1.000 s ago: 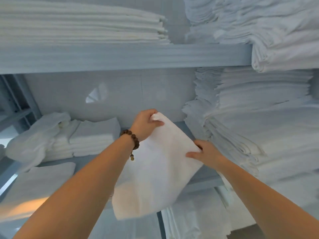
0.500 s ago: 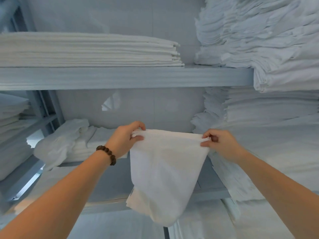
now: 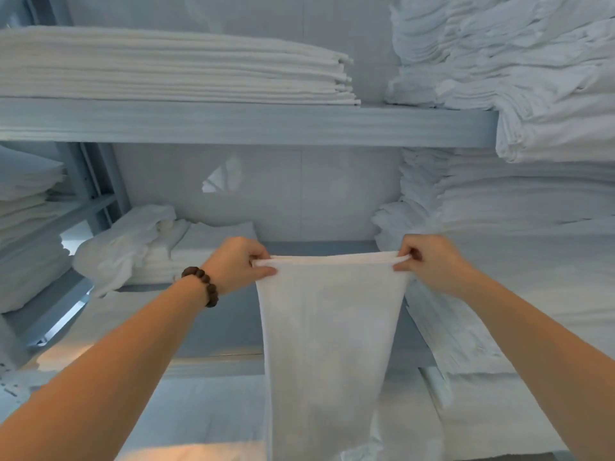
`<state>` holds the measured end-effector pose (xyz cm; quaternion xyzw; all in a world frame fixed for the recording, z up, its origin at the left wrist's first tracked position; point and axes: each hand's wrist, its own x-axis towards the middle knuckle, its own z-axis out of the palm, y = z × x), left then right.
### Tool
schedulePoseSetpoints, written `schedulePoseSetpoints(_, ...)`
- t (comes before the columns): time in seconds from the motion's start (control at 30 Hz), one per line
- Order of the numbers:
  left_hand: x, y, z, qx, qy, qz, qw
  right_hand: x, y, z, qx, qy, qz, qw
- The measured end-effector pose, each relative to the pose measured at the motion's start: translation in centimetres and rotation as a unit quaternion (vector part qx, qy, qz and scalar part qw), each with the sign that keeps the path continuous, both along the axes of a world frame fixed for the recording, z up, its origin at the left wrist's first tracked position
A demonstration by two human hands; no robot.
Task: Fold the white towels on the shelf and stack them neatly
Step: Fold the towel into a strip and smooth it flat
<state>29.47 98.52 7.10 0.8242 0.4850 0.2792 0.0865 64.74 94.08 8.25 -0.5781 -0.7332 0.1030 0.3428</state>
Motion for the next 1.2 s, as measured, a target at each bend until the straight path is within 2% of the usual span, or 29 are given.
schedulePoseSetpoints(0.07,0.7,0.1,-0.4,0.018,-0.018,0.002,1.000,0.7,0.1,-0.4,-0.002,0.030,-0.015,0.999)
schedulePoseSetpoints(0.17,1.7,0.3,-0.9,0.019,0.066,0.027,0.997,0.8,0.1,-1.1,-0.036,-0.036,0.002,0.999)
schedulePoseSetpoints(0.23,1.6,0.9,-1.4,0.020,0.059,0.037,0.997,0.7,0.3,-1.7,-0.026,-0.015,-0.010,0.999)
schedulePoseSetpoints(0.37,1.1,1.3,-2.3,-0.016,0.127,0.023,0.991,0.2,0.9,-2.9,-0.068,-0.080,0.002,0.995)
schedulePoseSetpoints(0.53,0.1,1.5,-2.9,-0.036,0.077,-0.002,0.996,0.3,1.7,-3.1,-0.081,-0.053,-0.006,0.995)
schedulePoseSetpoints(0.67,-0.9,2.0,-1.8,-0.094,0.012,-0.026,0.995,0.3,2.6,-2.4,-0.086,-0.041,-0.008,0.995)
schedulePoseSetpoints(0.77,-1.5,2.9,-1.0,-0.156,-0.062,-0.042,0.985,0.0,3.6,-1.4,-0.068,0.005,0.000,0.998)
schedulePoseSetpoints(0.9,-1.5,6.4,-0.5,-0.194,-0.154,-0.064,0.967,-0.1,6.6,-0.1,-0.047,0.050,0.009,0.998)
schedulePoseSetpoints(1.03,-0.7,11.5,-0.3,-0.177,-0.121,0.003,0.977,-0.1,11.7,0.1,-0.047,0.099,-0.033,0.993)
schedulePoseSetpoints(1.2,1.5,18.6,-4.1,-0.161,-0.140,0.073,0.974,0.3,21.7,-3.9,-0.054,0.030,-0.073,0.995)
